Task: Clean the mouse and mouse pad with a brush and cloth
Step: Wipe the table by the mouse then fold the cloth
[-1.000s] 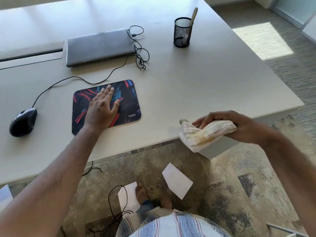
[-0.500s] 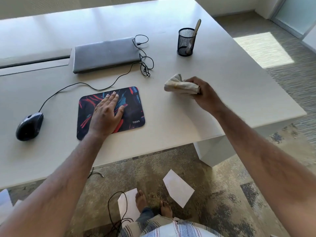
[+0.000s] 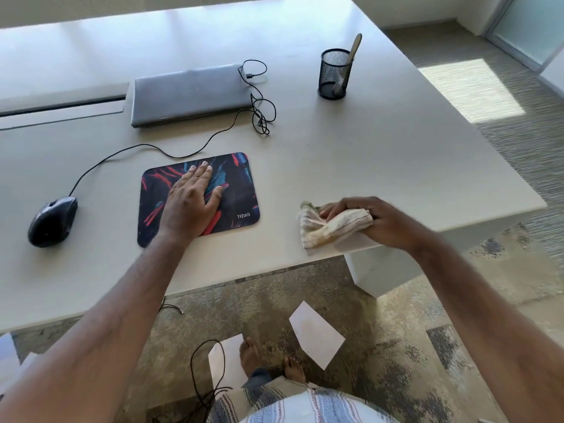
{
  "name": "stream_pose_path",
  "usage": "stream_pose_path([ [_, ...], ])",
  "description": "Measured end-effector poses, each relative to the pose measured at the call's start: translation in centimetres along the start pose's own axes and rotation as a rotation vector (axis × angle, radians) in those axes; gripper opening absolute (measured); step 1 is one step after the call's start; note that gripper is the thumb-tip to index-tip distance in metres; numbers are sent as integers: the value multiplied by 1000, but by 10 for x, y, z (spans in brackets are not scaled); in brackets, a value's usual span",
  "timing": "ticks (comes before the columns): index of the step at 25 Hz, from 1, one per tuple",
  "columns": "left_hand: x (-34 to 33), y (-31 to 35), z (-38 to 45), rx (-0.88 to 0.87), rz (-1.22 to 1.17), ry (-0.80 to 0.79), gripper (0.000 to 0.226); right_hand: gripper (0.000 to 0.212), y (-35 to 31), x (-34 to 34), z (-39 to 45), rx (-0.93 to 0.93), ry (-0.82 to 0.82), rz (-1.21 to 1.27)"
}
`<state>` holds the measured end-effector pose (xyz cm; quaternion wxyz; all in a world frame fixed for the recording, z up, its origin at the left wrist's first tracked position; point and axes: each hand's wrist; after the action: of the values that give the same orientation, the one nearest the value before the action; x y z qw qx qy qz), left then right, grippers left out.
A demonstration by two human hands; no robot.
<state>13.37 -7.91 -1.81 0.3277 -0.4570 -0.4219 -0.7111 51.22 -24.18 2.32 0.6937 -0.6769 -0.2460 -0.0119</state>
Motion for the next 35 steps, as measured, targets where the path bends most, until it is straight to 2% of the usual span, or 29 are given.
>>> stream_pose_path([
  [5,1,1,-1,3,6,6,69,26,-11,-13,-40,-10,-79,77],
  [8,-1,0,0,-6,3,0,67,21,-9,-16,-62,-63,-102,98],
  [11,-1,0,1,-12,2,1,64,27,0,-25,-79,-115,-136,79],
  [16,-2,1,0,-18,13,16,62,35,-10,-17,-70,-61,20,227],
  [20,-3,-1,1,-9,7,18,62,40,-21,17,-15,40,323,257],
  [24,-5,-3,2,14,8,25,62,35,-25,45,58,19,670,120],
  [27,-5,-3,2,22,10,19,63,32,-14,60,108,-30,794,-85],
  [30,-4,-2,1,21,12,16,64,31,13,62,146,-134,803,-321],
  [35,-2,0,1,27,10,4,72,38,17,38,177,-187,629,-437],
])
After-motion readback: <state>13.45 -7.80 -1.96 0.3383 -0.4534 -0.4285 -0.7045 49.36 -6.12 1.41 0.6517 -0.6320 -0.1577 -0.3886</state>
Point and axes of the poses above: each hand's wrist, its own z-axis towards the middle knuckle, its own x-axis out of the back of the hand, y = z × x, and after that the axes turned 2 degrees about -x, right-handed
